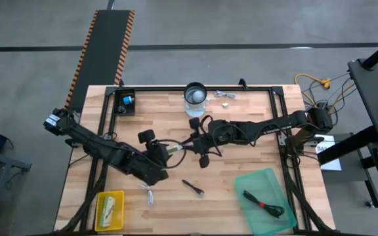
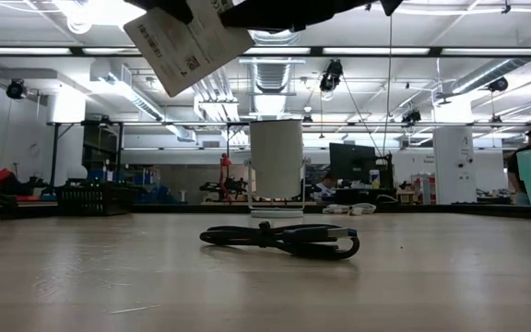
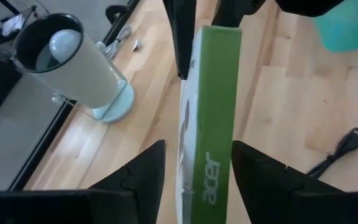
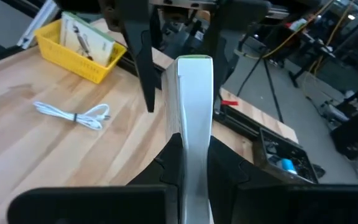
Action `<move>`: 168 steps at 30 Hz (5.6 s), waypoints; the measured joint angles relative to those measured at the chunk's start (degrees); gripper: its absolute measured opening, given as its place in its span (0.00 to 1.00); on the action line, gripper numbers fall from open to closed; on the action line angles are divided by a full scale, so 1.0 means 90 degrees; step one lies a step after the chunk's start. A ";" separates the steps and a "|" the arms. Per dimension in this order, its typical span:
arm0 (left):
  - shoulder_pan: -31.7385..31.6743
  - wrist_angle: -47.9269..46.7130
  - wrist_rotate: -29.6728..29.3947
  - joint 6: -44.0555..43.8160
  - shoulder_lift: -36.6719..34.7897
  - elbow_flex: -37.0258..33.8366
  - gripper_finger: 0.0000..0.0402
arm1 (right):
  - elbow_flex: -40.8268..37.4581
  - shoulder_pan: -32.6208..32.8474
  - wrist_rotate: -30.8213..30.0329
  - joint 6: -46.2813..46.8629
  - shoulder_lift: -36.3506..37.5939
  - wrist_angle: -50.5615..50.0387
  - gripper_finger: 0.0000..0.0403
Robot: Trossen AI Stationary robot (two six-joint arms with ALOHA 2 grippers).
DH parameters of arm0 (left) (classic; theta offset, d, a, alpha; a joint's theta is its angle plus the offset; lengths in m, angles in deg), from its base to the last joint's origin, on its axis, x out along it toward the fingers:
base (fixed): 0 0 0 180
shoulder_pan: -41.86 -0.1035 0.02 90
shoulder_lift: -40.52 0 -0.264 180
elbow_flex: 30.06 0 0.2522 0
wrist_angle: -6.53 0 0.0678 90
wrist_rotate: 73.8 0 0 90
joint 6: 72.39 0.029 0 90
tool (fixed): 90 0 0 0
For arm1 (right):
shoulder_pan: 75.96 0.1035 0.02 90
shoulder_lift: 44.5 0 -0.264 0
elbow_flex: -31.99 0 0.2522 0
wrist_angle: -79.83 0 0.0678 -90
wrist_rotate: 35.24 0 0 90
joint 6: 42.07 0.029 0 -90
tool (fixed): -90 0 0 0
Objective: Pick and place items into bin
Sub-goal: Put the white card reader box into the yellow bin, then put the bottom white usb cable into the green bin
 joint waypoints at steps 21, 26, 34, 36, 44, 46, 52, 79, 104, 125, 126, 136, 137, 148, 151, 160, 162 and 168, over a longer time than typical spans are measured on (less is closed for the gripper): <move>-0.0203 -0.0345 0.1106 -0.1840 -0.0074 0.0487 0.06 | 0.0002 -0.0003 -0.0503 -0.0027 0.0094 -0.0554 0.31; -0.0038 -0.1709 0.1942 -0.4356 -0.0081 0.0769 0.06 | 0.0000 -0.0022 -0.1027 -0.0022 0.0214 -0.1189 0.40; 0.0636 -0.2580 0.3284 -0.8070 0.0107 0.0726 0.06 | 0.0000 -0.0020 -0.1014 -0.0017 0.0262 -0.1671 0.43; 0.0872 -0.2651 0.3601 -0.8694 0.0220 0.0726 0.06 | 0.0000 -0.0017 -0.1013 -0.0005 0.0262 -0.1687 0.42; 0.1961 -0.2897 0.4699 -1.1019 0.0759 0.0788 0.06 | 0.0000 -0.0017 -0.0999 -0.0005 0.0262 -0.1719 0.40; 0.2161 -0.2923 0.4970 -1.1340 0.0860 0.0804 0.06 | -0.0003 -0.0014 -0.0996 -0.0005 0.0262 -0.1717 0.40; 0.2364 -0.2944 0.5418 -1.1413 0.1204 0.0988 0.06 | -0.0022 -0.0013 -0.0992 -0.0007 0.0262 -0.1715 0.40; 0.2764 -0.3853 0.6388 -1.1565 0.2243 0.1589 0.06 | -0.0165 -0.0013 -0.0989 -0.0002 0.0262 -0.1705 0.36; 0.2715 -0.3799 0.6524 -1.1613 0.2792 0.1367 0.06 | -0.0168 -0.0013 -0.0989 -0.0030 0.0262 -0.1673 0.34; 0.2734 -0.3615 0.6359 -1.1305 0.2778 0.1370 0.25 | -0.0168 -0.0015 -0.0989 -0.0075 0.0262 -0.1671 0.33; 0.2734 -0.3614 0.6359 -1.1294 0.2778 0.1370 0.26 | -0.0168 -0.0015 -0.0989 -0.0075 0.0262 -0.1671 0.33; 0.2734 -0.3830 0.6434 -1.0975 0.2531 0.1372 0.29 | -0.0168 -0.0013 -0.0989 -0.0199 0.0262 -0.1671 0.33; 0.2734 -0.3968 0.6434 -1.0970 0.2453 0.1388 0.29 | -0.0168 -0.0014 -0.0992 -0.0205 0.0262 -0.1668 0.33; 0.2553 -0.3614 0.3033 -0.7985 0.1827 0.1416 0.29 | -0.0168 -0.0015 -0.0997 -0.0139 0.0262 -0.1776 0.33; 0.2309 -0.3343 0.2475 -0.6169 0.1907 0.1373 0.29 | -0.0168 -0.0015 -0.1004 -0.0057 0.0262 -0.1841 0.33; 0.1699 -0.2849 0.2781 -0.2604 0.2543 0.1324 0.29 | -0.0168 -0.0015 -0.1014 0.0053 0.0288 -0.2444 0.33; 0.1646 -0.2787 0.3034 -0.2094 0.2618 0.1293 0.29 | -0.0168 -0.0013 -0.1140 0.0113 0.0310 -0.2528 0.33; 0.1637 -0.2679 0.3371 -0.1056 0.2705 0.0957 0.29 | -0.0168 -0.0017 -0.1834 0.0432 0.0388 -0.2653 0.33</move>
